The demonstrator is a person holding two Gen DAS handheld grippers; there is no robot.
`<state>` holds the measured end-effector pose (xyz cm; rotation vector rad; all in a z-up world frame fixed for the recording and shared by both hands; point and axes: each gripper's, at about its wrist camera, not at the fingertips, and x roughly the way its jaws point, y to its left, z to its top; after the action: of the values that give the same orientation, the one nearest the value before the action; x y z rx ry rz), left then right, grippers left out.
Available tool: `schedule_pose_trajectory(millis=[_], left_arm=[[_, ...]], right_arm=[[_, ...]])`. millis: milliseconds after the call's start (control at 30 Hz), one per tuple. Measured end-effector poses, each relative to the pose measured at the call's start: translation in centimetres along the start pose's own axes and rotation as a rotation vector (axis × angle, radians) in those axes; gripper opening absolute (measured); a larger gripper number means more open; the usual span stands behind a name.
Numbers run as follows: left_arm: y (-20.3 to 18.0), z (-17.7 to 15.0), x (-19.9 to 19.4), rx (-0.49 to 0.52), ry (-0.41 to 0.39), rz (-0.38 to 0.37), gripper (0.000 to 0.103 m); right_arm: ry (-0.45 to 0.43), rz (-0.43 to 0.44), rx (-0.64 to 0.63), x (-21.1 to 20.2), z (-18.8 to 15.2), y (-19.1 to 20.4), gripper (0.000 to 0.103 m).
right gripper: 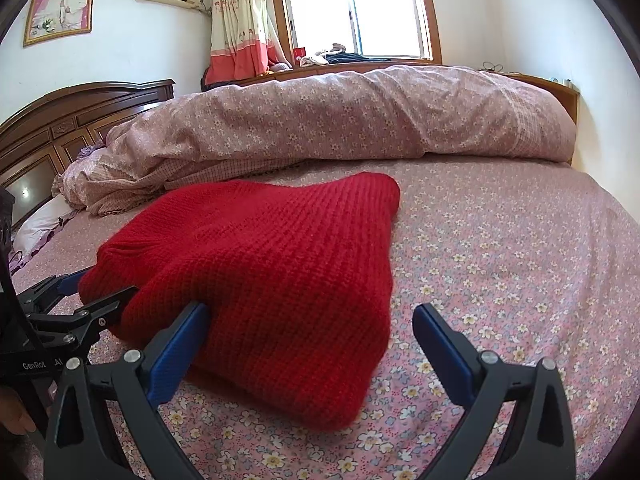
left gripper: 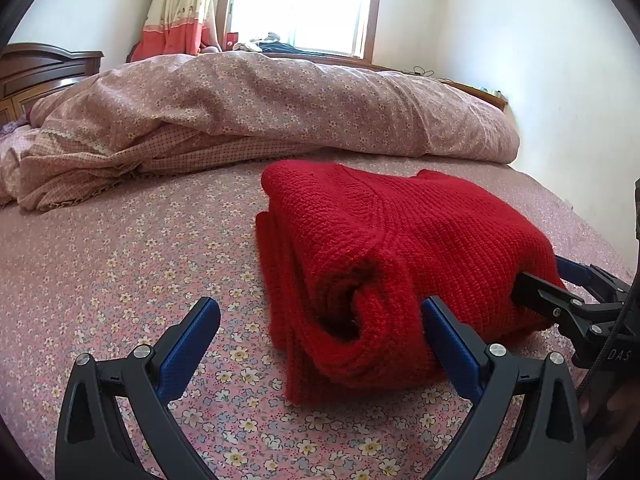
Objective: Fold small clothes
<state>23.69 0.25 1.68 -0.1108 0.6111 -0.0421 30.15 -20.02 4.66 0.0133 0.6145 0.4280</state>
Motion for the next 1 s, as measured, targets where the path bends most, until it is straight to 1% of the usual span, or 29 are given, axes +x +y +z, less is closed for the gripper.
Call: schedule_pose_trajectory(millis=[300,1000], left_arm=[[0.31,0.01,0.30,-0.005,0.013,-0.009,0.099],[0.36,0.05,0.38,-0.004,0.015,-0.012,0.099]], right_arm=[[0.008,0.007,0.006,0.21,-0.05,-0.23,0.103],[0.019,0.016,0.011,0.43,0.10,-0.51,0.103]])
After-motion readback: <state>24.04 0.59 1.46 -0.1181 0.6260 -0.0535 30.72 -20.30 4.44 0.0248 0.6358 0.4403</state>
